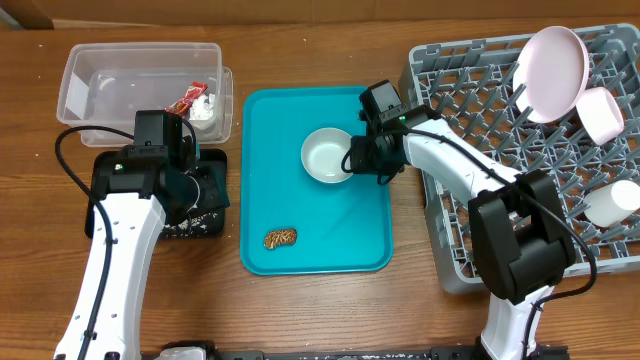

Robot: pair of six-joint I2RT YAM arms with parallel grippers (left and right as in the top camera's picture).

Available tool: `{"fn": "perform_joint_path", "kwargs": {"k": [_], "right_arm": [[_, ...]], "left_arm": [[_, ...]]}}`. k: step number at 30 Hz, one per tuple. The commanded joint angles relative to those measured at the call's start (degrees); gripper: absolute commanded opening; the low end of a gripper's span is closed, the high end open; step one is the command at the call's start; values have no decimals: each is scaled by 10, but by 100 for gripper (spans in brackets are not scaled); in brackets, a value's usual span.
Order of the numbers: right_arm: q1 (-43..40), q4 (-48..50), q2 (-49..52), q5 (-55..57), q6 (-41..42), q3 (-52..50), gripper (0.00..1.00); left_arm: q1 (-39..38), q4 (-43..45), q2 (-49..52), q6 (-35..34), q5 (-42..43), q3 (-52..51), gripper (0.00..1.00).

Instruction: Sort waste into correct bins and load items into the dishwasher

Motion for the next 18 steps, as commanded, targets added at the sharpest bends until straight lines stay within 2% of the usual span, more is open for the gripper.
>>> {"fn": "perform_joint_path", "kwargs": {"k": [1,8,15,18], "right_arm": [[-1,8,1,6,4,-5,34],[-1,10,1,6,4,-4,6],[-15,-47,-42,9,-16,48,4],[-29,-67,-106,78,-16,70,4]], "left_arm": [[-3,2,-6,-10,-6,-3,60],[-3,3,-6,-10,-6,-3,61],[-3,11,-6,-10,-6,-3,61],[-3,14,-6,-10,-6,-3,62]]}}
